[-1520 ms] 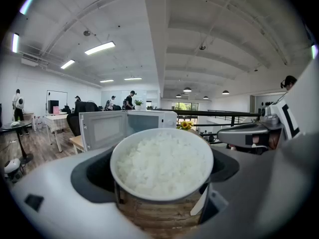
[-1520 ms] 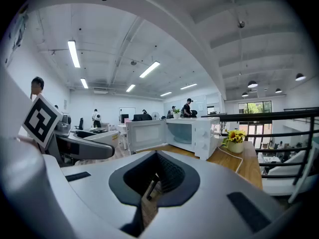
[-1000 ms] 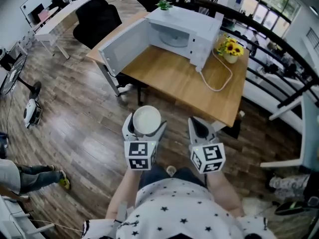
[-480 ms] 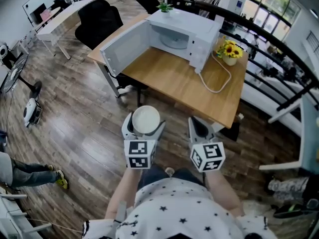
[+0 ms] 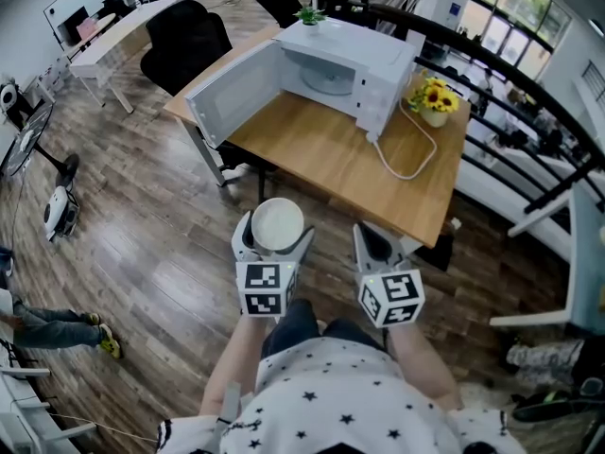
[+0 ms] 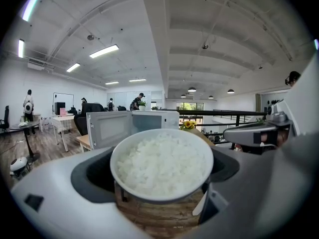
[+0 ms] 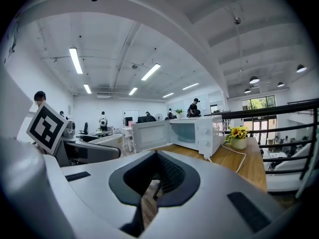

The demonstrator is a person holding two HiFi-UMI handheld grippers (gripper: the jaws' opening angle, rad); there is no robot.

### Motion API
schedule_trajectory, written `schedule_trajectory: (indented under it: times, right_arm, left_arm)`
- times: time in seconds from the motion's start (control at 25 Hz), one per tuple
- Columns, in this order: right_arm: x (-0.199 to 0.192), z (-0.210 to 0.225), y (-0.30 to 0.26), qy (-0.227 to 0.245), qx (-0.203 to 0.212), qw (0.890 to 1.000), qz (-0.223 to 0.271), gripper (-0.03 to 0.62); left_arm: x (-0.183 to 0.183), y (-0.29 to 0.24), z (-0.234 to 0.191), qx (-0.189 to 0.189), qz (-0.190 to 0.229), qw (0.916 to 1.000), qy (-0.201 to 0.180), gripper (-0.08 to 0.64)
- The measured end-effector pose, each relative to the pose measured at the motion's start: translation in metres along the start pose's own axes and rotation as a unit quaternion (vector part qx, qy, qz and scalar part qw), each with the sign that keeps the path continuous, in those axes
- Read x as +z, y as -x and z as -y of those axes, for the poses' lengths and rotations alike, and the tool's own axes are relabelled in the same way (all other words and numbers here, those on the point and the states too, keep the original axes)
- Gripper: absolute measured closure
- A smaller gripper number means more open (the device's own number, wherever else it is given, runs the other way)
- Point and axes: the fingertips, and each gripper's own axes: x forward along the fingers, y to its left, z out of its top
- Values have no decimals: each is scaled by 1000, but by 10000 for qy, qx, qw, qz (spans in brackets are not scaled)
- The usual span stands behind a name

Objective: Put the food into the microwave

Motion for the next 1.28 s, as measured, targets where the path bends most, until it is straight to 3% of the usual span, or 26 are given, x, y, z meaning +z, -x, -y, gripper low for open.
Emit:
schedule_trajectory:
  times: [0.64,1.28]
  right_arm:
    - [11,33,-53,6,17,10000,-7,589]
    - [53,88,-188,-3,-367,9993,11,589]
  left_arm:
    - [29,-67,-12,-177,68,9998,-67,41]
    - [77,-218,-69,-736,-19,9968,-299,41]
